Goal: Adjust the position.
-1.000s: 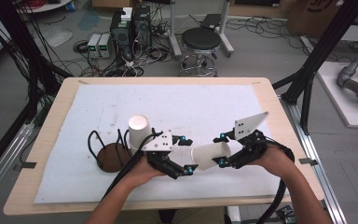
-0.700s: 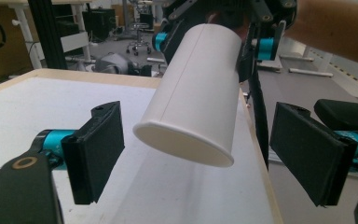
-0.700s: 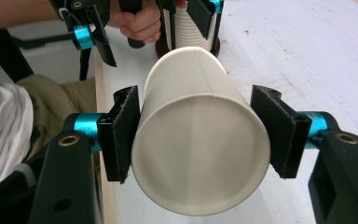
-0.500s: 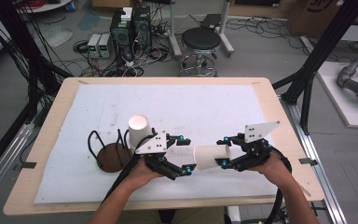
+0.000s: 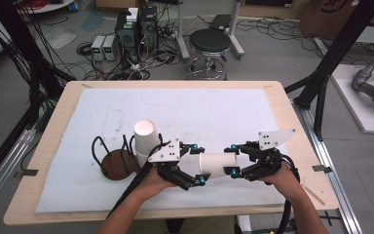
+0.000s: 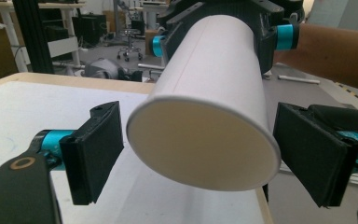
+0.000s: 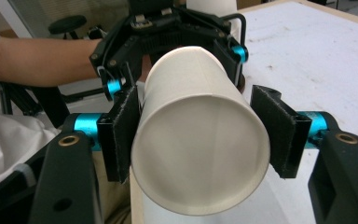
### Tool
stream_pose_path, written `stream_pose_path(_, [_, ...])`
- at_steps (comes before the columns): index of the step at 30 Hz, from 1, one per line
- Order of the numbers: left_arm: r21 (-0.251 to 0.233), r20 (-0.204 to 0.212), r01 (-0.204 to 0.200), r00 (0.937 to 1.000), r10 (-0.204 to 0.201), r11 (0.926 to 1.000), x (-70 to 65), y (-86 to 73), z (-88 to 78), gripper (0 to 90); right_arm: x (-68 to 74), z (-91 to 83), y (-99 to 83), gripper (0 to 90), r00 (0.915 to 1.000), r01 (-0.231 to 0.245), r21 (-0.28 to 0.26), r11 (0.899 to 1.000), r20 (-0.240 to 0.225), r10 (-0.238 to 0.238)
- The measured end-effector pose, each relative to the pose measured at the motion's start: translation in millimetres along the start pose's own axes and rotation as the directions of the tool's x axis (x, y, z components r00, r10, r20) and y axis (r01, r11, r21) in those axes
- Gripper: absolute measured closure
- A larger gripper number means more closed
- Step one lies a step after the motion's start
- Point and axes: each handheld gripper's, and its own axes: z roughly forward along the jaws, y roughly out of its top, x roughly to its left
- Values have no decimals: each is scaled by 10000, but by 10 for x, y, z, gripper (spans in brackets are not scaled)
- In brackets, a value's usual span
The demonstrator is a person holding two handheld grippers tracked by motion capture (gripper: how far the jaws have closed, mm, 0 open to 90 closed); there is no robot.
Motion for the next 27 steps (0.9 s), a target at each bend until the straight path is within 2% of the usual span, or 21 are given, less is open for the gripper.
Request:
stream_pose_path(3, [18,64,19,10000,-19,10000,-5,-4,8,167,-8,16,-5,362,9996,-129,-296,9995,-246,122])
stream_pose_path(5, [-43,162,42,9999,-41,10000,-6,-2,4,170,-5,19,-9,362,9992,-226,-286,9993,-344,216])
stream_pose_path(6, [-101,269,22,9996,-19,9999,-5,1,-2,208,-16,22,-25,361,9987,-295,-265,9992,-412,284])
stream_pose_path(8, [-149,322,19,9995,-14,9999,-5,8,-10,224,-25,16,-40,361,9983,-348,-327,9989,-477,332])
stream_pose_path(14, [-197,351,-142,9993,149,9997,-12,19,-15,258,-35,10,-73,362,9973,-452,-197,9988,-583,440])
stream_pose_path(17, [-13,289,-266,9992,266,9996,-22,33,-13,280,-39,9,-83,360,9972,-472,-89,9988,-578,466])
stream_pose_path(20, [126,170,-243,9996,240,9996,-28,55,-8,288,-32,20,-75,331,9981,-469,89,9989,-388,472])
stream_pose_path(22, [375,-34,-270,9996,272,9989,-24,77,-5,288,-28,26,-54,256,9987,-497,173,9986,-116,499])
stream_pose_path(23, [646,-240,-217,9994,232,9977,-6,93,-1,288,-15,18,-35,231,9982,-600,194,9980,29,599])
stream_pose_path(24, [646,-240,-217,9994,232,9977,-6,93,-1,288,-3,11,-13,214,9983,-560,234,9982,196,556])
stream_pose_path(25, [734,-287,-184,9994,206,9971,4,98,-3,288,4,0,12,214,9985,-442,244,9987,339,433])
stream_pose_path(26, [1051,-467,-167,9987,217,9943,13,111,-1,288,15,-14,40,214,9984,-364,246,9990,436,353])
stream_pose_path(27, [1051,-467,-167,9987,217,9943,13,111,-1,288,15,-14,40,214,9984,-364,246,9990,436,353])
